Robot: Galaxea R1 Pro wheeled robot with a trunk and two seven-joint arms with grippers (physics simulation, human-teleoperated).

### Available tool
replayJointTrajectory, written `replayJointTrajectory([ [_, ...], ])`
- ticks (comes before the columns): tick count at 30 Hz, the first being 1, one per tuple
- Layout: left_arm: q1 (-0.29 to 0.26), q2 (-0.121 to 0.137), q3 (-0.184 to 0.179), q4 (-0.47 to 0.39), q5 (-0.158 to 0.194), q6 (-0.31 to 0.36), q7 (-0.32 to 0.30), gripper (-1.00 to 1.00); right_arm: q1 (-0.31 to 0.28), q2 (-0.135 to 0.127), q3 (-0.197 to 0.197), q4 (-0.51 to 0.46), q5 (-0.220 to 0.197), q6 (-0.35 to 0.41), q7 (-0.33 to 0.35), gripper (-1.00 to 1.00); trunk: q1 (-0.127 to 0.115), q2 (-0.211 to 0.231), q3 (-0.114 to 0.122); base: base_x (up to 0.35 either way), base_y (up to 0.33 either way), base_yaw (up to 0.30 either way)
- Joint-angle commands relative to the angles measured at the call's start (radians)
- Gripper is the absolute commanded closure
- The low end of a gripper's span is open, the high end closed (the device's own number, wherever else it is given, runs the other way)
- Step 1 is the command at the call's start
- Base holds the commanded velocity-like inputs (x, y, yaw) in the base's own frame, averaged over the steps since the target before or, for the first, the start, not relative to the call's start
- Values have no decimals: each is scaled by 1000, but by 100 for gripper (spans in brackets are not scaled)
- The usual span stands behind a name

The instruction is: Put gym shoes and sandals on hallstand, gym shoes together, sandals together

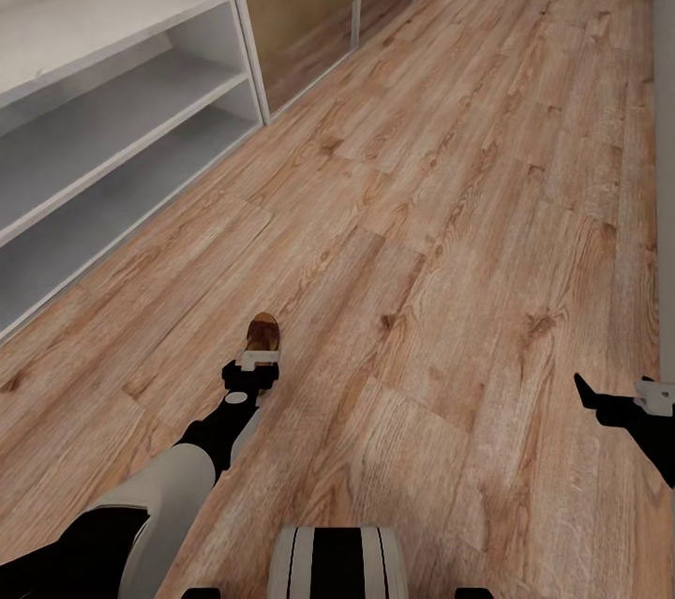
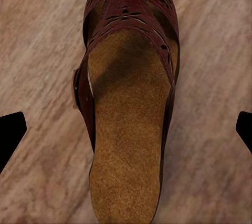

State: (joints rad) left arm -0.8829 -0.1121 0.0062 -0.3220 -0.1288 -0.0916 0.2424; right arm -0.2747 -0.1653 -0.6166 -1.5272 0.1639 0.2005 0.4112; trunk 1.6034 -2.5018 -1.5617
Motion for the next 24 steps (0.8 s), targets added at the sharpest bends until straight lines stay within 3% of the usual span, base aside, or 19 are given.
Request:
replayJointTrajectory([
  [1,0,0,0,0,0,0,0,-100,0,-1,-2,-4,-3,2,3,-100,0,0,0,0,0,0],
  [24,0,8,1,0,0,0,0,-100,-2,-2,-17,-19,-15,31,26,-100,0,0,-13,0,0,0],
])
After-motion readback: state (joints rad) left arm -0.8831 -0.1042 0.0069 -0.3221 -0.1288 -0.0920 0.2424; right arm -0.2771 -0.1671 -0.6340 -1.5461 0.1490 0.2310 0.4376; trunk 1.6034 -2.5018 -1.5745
